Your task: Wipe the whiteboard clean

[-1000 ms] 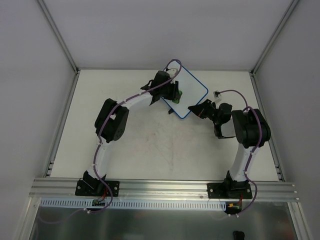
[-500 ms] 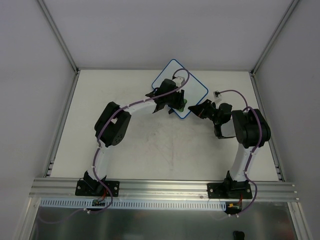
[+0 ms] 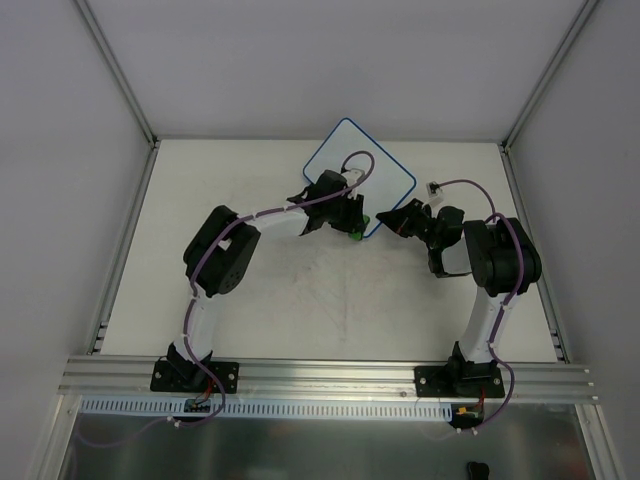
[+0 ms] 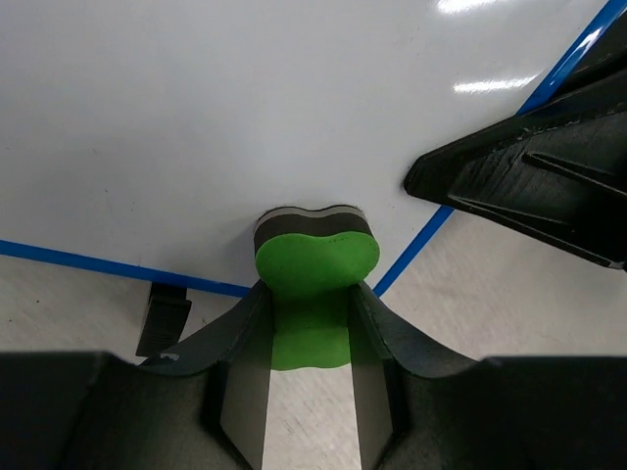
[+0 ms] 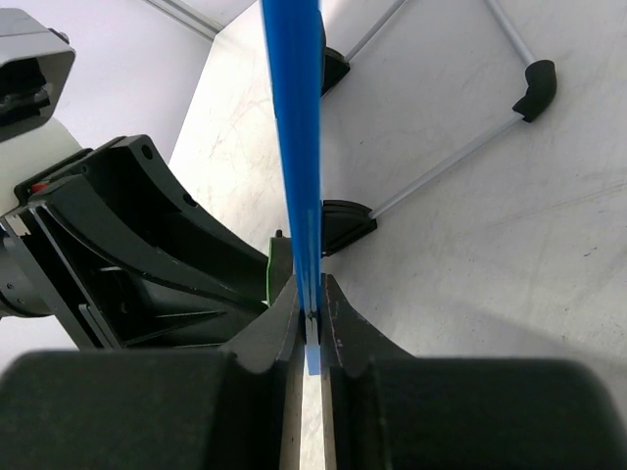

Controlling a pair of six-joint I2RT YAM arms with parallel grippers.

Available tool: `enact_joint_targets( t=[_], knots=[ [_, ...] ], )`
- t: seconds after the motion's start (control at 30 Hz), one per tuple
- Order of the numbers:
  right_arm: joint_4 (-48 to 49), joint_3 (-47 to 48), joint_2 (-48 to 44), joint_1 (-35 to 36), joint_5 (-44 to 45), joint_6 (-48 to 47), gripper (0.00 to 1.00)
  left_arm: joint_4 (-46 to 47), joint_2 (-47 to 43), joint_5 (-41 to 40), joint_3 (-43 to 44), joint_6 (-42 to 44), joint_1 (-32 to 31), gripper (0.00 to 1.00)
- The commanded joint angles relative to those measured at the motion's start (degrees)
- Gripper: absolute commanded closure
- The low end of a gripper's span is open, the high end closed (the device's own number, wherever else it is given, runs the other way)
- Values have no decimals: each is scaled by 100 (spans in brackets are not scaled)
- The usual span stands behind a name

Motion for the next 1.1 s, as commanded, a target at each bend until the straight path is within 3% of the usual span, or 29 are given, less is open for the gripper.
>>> enact_joint_targets(
  t=[0.0,0.2,0.4,0.53,0.67,0.77,0.87,1.07],
  knots=[
    [1464,-8,-252,60,-242,70,100,-567,104,-8,-351,-243,-187,100],
    [1464,9,-243,42,-234,61,100,-550,-168,96,-659,-489,-187,100],
    [1464,10,-234,42,-225,61,100,-567,-1959,-219,-1572,-323,-143,100],
    [1464,18,-208,42,-225,52,100,-585,-3443,140,-2642,-577,339,100],
    [1464,18,-181,42,-216,35,100,-655,-4000,633,-3600,-1138,1330,100],
    [1464,18,-181,51,-207,35,100,-708,-4422,318,-4260,-1306,1763,100],
    [1464,9,-190,60,-207,44,100,-1197,-4721,-780,-4509,-1779,2107,100],
    [1472,-26,-225,60,-207,35,100,-1595,-4687,-1010,-4246,-1589,2406,100]
  ],
)
